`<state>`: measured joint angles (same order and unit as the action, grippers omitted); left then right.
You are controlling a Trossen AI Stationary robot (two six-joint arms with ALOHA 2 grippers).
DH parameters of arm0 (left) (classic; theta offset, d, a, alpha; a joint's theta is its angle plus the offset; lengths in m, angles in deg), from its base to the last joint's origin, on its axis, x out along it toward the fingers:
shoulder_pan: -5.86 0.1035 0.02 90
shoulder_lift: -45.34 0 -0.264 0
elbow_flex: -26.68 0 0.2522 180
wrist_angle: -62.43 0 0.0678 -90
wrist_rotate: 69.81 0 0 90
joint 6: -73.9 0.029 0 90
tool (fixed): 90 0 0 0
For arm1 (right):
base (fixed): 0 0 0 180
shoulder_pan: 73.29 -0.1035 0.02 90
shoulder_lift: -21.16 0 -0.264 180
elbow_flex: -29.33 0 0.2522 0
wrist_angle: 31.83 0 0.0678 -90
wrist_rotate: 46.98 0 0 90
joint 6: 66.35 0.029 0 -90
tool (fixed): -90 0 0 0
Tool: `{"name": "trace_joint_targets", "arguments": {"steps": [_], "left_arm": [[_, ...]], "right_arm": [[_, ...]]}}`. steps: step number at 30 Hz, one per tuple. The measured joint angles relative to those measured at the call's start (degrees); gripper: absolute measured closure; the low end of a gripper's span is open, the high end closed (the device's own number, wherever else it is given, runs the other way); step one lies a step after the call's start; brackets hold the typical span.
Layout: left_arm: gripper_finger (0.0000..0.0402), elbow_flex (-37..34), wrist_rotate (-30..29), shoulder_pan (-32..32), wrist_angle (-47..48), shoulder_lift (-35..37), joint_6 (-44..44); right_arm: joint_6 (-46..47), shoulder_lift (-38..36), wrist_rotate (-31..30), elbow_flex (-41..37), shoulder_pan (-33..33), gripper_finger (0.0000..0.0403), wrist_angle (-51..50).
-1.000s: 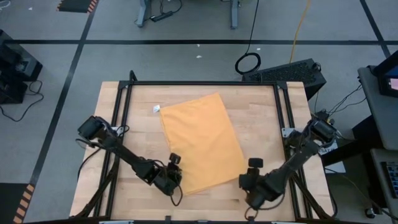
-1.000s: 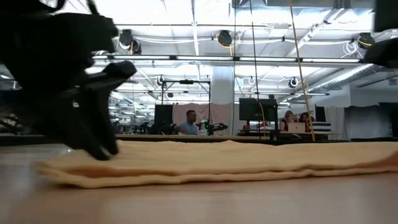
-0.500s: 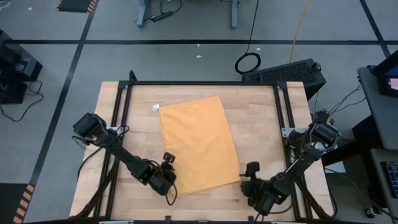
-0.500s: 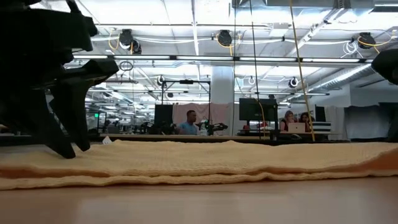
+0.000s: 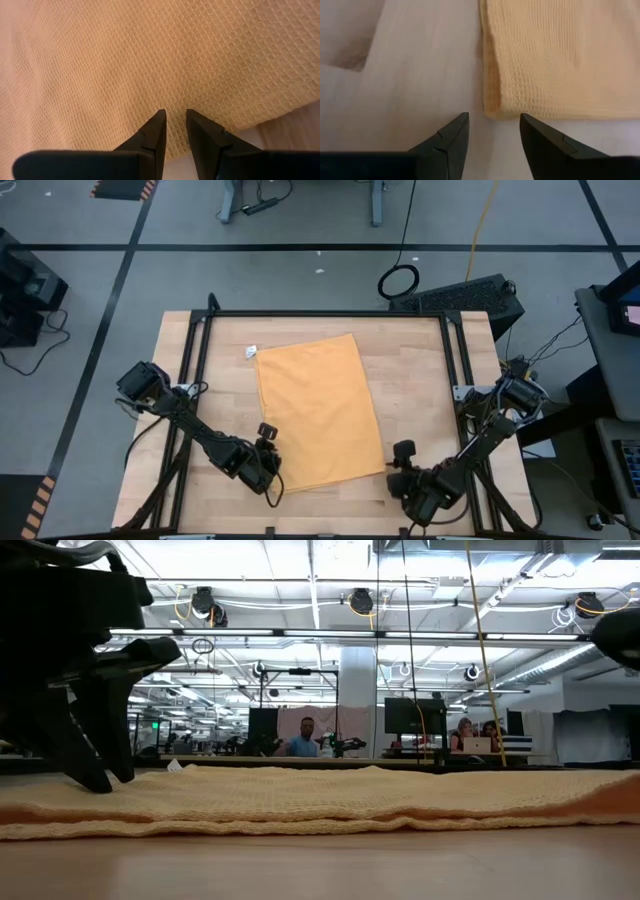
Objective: Roll towel
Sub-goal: Fold the yellow towel in
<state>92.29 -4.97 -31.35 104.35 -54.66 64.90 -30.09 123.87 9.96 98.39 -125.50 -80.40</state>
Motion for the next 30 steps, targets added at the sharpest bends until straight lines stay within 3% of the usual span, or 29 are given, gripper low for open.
{"name": "trace_joint_targets", "arguments": {"steps": [7,19,25,30], "left_arm": [[0.0318,0.0,-0.2,-0.2,-0.1,2.1,-3.6],[0.0318,0.1,-0.2,-0.5,-2.5,3.5,-9.1],[0.0318,0.1,1.2,-2.3,-6.3,3.5,-11.6],[0.0318,0.1,1.3,-5.9,-11.4,3.5,-14.9]], "right_arm": [[-3.6,-0.2,-1.9,3.9,0.0,0.0247,-7.5],[2.1,-0.5,-2.9,3.4,2.6,0.0324,-1.1],[0.5,-4.8,3.4,3.4,3.4,0.0369,-1.2],[0.5,-9.4,2.2,3.4,3.4,0.0388,-1.1]]}}
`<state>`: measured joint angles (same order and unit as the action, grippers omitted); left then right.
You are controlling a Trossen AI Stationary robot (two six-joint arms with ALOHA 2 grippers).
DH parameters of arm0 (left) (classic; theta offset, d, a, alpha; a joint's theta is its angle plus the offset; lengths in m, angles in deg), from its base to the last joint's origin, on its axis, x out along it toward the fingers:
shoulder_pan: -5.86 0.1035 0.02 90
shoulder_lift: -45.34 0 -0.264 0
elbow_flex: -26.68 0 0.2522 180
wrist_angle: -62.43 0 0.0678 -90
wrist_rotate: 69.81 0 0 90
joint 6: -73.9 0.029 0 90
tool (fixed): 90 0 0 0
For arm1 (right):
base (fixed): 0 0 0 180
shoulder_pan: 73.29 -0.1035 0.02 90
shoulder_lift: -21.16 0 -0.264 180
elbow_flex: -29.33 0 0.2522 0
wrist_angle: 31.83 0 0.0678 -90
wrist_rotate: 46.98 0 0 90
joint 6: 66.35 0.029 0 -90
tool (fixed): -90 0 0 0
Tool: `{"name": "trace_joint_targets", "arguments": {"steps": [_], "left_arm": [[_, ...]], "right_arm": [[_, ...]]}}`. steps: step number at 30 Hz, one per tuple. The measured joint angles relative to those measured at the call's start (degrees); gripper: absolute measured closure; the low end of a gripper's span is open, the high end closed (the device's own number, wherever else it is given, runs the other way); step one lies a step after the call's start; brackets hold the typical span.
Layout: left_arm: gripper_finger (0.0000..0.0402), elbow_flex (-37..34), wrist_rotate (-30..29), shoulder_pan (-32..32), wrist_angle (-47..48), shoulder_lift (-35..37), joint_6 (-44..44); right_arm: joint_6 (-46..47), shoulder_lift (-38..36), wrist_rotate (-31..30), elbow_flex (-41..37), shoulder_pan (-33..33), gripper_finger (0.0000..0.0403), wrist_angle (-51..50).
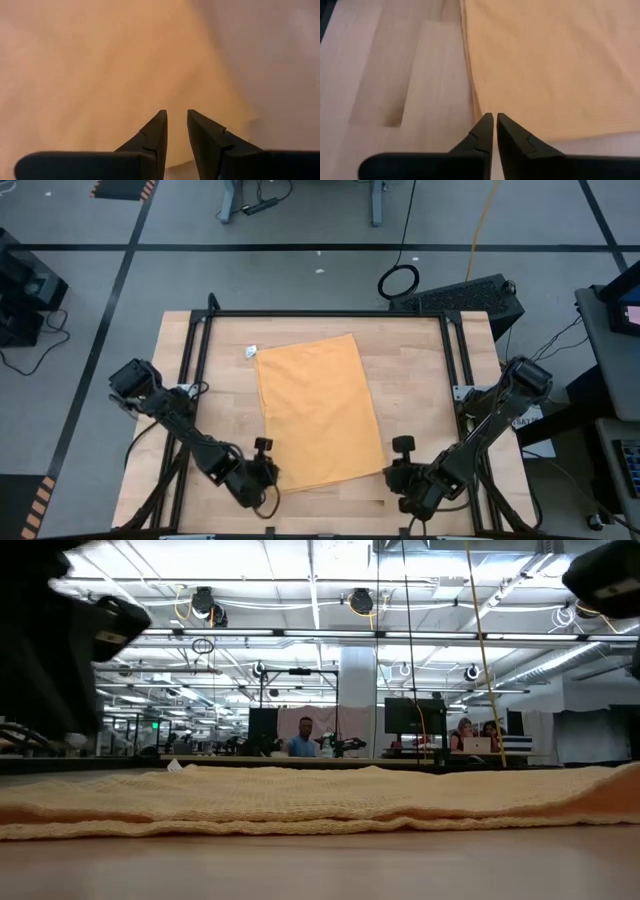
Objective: Roll towel
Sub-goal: Fold the yellow towel in
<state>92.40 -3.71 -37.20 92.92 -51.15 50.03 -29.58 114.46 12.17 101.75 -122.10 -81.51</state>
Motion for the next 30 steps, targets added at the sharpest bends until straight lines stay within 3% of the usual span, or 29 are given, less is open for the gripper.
{"name": "trace_joint_targets", "arguments": {"steps": [6,12,15,23,26,30], "left_arm": [[0.0308,0.0,-3.4,-5.0,-2.7,0.0,-9.6],[0.0248,0.0,-10.0,-11.9,-2.8,-1.3,-14.4],[0.0236,0.0,-12.2,-13.2,-3.6,-3.2,-14.6],[0.0293,0.0,-12.5,-13.7,-11.1,-9.3,-8.6],[0.0318,0.0,-12.5,-13.3,-10.9,-9.6,-9.9],[0.0339,0.0,-12.5,-13.0,-9.5,-9.6,-10.3]], "right_arm": [[0.1,0.7,-2.4,0.0,0.0,0.0391,2.2],[-0.9,1.6,-3.8,-0.1,0.0,0.0391,10.6],[-3.6,1.7,-5.3,-0.1,0.0,0.0391,17.1],[-9.5,2.6,-15.2,-0.1,3.7,0.0392,40.4],[-9.7,4.5,-11.7,-0.1,7.4,0.0392,48.7],[-13.1,9.2,0.7,0.0,12.3,0.0392,58.5]]}}
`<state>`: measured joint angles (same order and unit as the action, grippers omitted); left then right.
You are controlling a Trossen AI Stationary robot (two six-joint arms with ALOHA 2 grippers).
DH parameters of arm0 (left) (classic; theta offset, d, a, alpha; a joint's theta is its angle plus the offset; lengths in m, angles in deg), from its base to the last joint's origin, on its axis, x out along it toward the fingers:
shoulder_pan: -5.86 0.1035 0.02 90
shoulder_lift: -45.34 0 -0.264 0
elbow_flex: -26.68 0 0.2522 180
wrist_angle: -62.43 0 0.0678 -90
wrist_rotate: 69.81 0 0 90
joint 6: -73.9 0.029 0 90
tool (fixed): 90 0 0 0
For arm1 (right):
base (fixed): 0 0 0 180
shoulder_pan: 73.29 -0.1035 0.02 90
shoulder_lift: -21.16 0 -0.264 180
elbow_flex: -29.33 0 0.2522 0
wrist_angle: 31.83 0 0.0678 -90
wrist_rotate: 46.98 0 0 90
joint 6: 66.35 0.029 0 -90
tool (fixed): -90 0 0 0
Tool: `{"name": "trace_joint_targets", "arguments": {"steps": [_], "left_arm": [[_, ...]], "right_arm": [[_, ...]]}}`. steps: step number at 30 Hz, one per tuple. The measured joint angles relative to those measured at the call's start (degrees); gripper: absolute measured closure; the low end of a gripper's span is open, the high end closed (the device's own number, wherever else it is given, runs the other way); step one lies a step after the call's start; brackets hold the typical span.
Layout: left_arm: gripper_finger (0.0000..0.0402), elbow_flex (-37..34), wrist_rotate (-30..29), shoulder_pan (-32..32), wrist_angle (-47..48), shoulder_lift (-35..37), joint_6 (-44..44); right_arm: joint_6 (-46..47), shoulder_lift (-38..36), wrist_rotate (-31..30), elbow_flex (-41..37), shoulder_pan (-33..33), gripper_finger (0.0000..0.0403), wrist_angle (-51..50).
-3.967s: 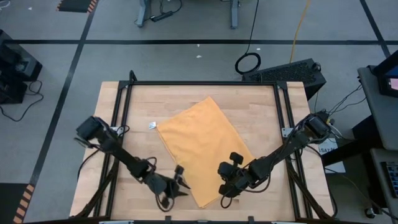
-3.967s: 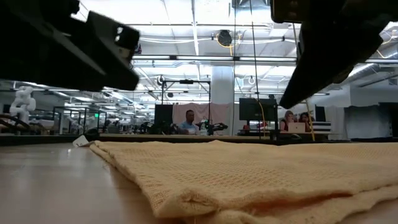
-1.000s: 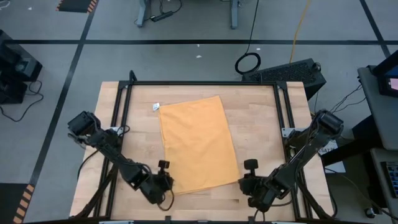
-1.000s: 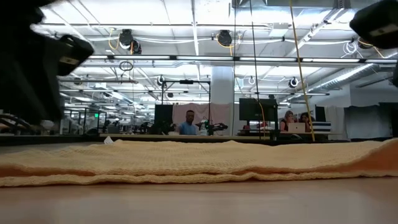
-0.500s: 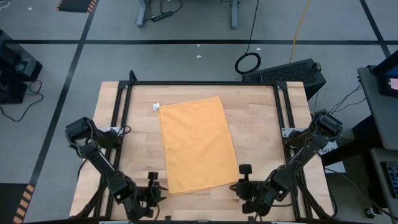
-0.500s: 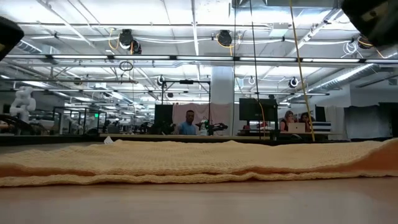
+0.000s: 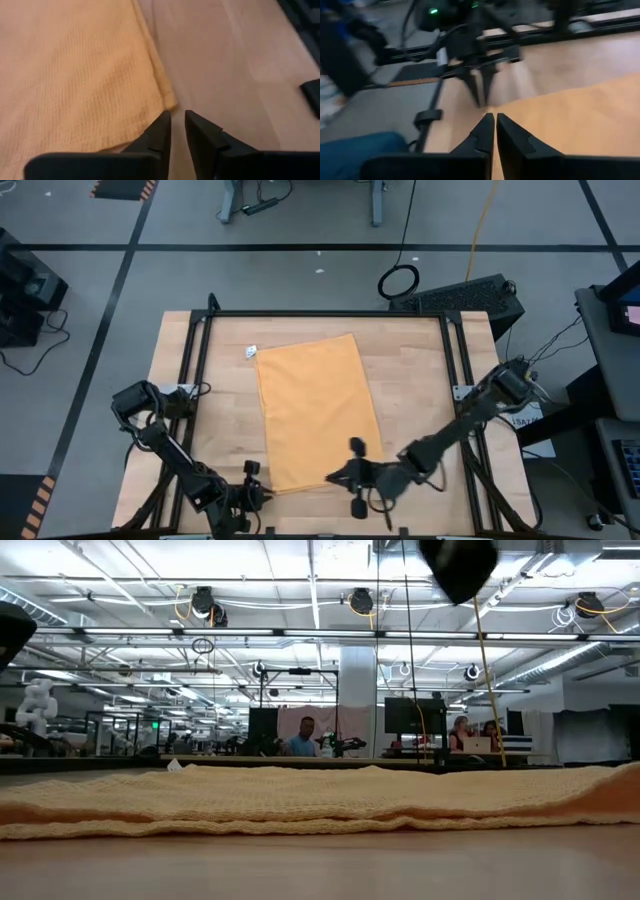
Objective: Roll towel
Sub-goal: Fold the yellow towel in
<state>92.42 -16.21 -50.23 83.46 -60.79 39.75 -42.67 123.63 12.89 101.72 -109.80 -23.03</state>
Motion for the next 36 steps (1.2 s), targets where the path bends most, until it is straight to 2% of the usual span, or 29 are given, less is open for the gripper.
{"name": "trace_joint_targets", "arguments": {"steps": [3,6,9,14,17,21,29,36], "left_arm": [[0.0342,0.0,0.0,0.2,1.8,0.0,0.0],[0.0340,0.0,-0.1,0.2,2.0,0.0,1.6],[0.0322,0.0,-1.0,0.2,2.1,0.0,3.1],[0.0270,0.0,-1.0,1.0,2.8,-0.5,3.7],[0.0258,0.0,-0.2,1.6,2.3,-1.0,6.0],[0.0280,0.1,1.3,2.5,2.0,-1.0,8.1],[0.0391,0.1,1.6,3.3,2.1,-1.0,9.1],[0.0397,1.0,-0.3,3.3,2.6,-1.0,10.1]], "right_arm": [[-0.6,3.8,7.7,0.0,3.0,0.0392,4.0],[-0.1,7.2,11.7,0.9,5.0,0.0392,4.1],[-0.2,10.4,14.2,2.2,6.4,0.0392,4.0],[-0.5,14.1,17.0,5.1,7.7,0.0391,3.9],[-1.9,15.8,17.1,7.2,8.0,0.0391,4.0],[-3.5,17.3,17.0,10.1,8.4,0.0391,-0.1],[-3.6,18.7,16.6,12.4,9.5,0.0391,-3.9],[-3.6,18.7,16.7,12.4,9.8,0.0391,-4.9]]}}
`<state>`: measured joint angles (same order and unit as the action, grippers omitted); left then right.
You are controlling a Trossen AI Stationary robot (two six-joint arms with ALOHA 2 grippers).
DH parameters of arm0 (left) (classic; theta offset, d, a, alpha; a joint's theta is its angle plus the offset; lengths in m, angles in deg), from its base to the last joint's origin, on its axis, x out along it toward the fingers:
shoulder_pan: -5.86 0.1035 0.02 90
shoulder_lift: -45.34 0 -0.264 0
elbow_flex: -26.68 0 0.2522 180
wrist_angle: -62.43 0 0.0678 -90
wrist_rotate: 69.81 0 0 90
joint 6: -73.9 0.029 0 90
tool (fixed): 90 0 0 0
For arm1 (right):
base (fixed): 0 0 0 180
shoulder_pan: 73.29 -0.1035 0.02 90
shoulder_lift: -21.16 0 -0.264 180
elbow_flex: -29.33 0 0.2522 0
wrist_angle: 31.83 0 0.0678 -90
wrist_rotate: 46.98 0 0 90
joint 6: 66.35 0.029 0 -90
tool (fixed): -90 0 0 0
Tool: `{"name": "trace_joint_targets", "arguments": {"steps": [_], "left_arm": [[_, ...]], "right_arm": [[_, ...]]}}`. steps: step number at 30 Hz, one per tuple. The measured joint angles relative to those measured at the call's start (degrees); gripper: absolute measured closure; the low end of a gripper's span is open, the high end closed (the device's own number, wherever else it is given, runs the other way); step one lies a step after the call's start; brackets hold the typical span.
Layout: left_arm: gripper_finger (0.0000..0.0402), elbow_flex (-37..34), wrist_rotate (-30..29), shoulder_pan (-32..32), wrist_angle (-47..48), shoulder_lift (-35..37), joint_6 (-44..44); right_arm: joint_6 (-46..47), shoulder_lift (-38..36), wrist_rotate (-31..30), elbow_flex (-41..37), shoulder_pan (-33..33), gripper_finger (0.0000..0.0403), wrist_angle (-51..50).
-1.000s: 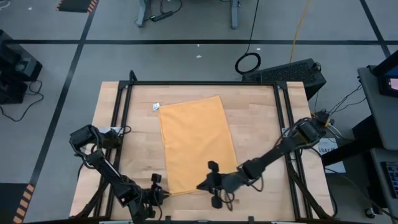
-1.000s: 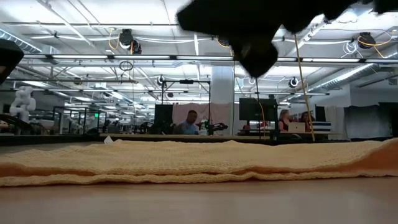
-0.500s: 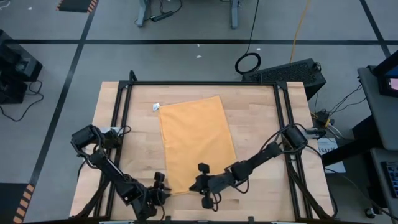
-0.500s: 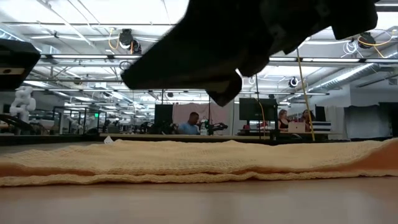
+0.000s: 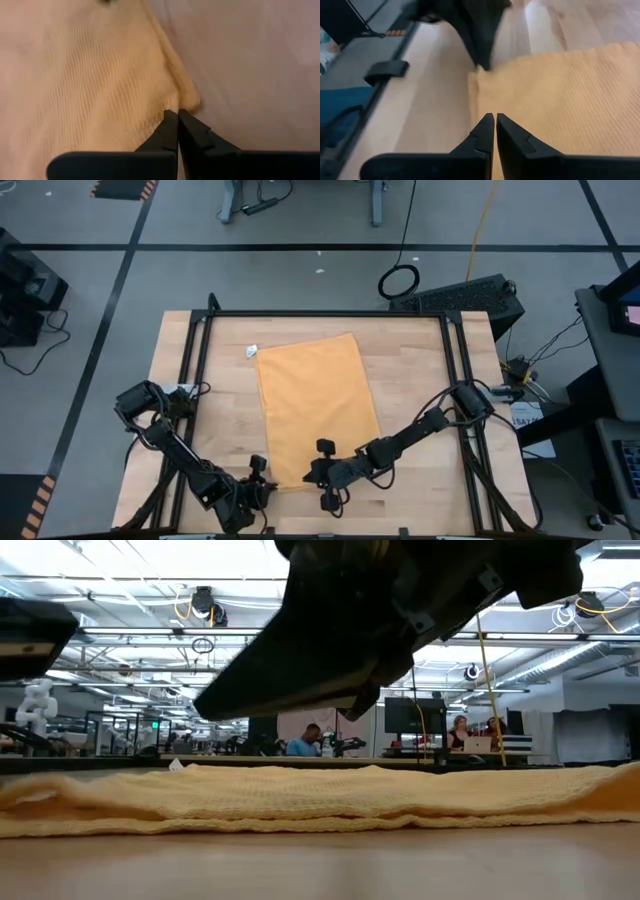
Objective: Roll towel
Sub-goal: Fold the yellow towel in
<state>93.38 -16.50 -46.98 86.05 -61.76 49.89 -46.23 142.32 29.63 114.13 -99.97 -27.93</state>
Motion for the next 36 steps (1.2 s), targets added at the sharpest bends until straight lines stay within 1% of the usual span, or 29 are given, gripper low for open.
{"name": "trace_joint_targets", "arguments": {"steps": [6,14,17,19,23,28,34,36], "left_arm": [[0.0399,2.3,-1.0,0.0,-0.2,0.2,3.5],[0.0400,2.6,0.3,0.2,-0.6,0.2,3.4],[0.0400,2.6,0.5,0.8,-1.0,0.2,3.4],[0.0399,2.6,0.6,1.4,-1.4,0.2,3.5],[0.0397,2.6,3.0,2.6,-2.4,0.2,3.5],[0.0396,2.6,6.9,3.0,-3.3,0.2,3.8],[0.0395,2.0,7.8,3.6,-5.6,0.3,3.6],[0.0395,1.9,8.0,3.8,-5.6,0.3,3.6]], "right_arm": [[0.0,0.0,0.0,0.0,0.4,0.0391,-1.6],[-0.1,0.0,0.0,0.0,0.5,0.0391,-2.6],[-0.2,0.0,0.7,0.0,0.5,0.0391,-2.4],[-0.2,0.0,2.2,0.0,0.5,0.0391,-1.5],[1.0,0.0,4.9,0.0,0.4,0.0391,0.4],[2.6,0.0,5.1,0.0,0.3,0.0391,1.3],[1.4,2.8,7.1,-0.1,0.4,0.0391,6.5],[1.3,3.6,7.6,-0.1,0.7,0.0391,6.9]]}}
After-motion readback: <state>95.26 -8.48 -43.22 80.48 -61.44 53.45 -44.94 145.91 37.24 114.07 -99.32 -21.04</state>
